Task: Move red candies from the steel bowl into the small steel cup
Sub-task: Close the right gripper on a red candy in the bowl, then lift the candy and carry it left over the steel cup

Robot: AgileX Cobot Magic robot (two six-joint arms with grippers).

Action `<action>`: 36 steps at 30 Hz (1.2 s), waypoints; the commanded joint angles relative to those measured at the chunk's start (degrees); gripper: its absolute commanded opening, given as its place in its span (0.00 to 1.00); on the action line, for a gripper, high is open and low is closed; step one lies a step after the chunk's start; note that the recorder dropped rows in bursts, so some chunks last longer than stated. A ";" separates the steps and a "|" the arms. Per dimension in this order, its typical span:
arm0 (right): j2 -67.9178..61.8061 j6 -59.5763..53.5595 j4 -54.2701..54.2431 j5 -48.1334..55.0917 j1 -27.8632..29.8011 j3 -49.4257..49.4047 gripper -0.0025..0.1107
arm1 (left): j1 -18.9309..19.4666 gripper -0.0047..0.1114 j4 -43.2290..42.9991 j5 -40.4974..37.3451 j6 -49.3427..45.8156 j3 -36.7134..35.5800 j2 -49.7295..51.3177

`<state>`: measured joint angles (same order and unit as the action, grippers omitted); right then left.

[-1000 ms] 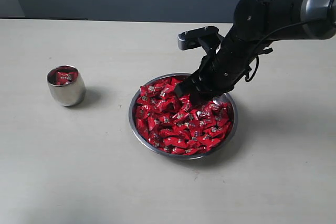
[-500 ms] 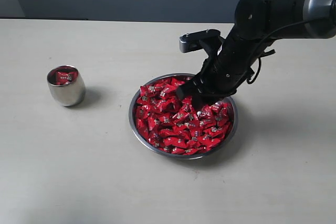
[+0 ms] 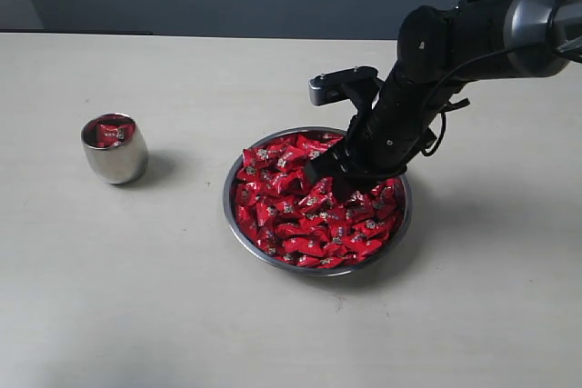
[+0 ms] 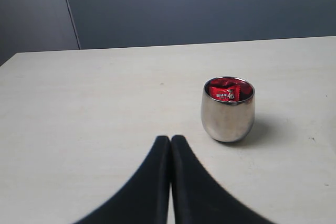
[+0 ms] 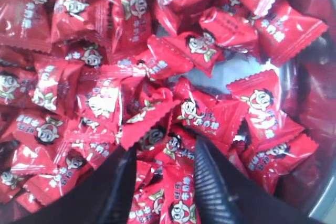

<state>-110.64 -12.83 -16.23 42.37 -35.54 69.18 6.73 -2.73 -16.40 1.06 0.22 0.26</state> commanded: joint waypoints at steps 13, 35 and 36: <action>0.09 -0.44 1.82 -0.87 0.08 -0.31 0.01 | 0.03 0.04 0.12 0.09 0.07 -0.22 -0.26; 3.92 0.58 5.90 -1.25 0.08 -0.31 0.01 | 0.03 0.04 0.12 0.09 0.07 -0.22 -0.26; 4.23 0.99 6.07 -1.38 0.08 -0.31 0.01 | 0.03 0.04 0.12 0.09 0.07 -0.22 -0.26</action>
<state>-107.83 -12.66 -11.60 41.61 -35.54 69.18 6.73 -2.73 -16.40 1.06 0.22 0.26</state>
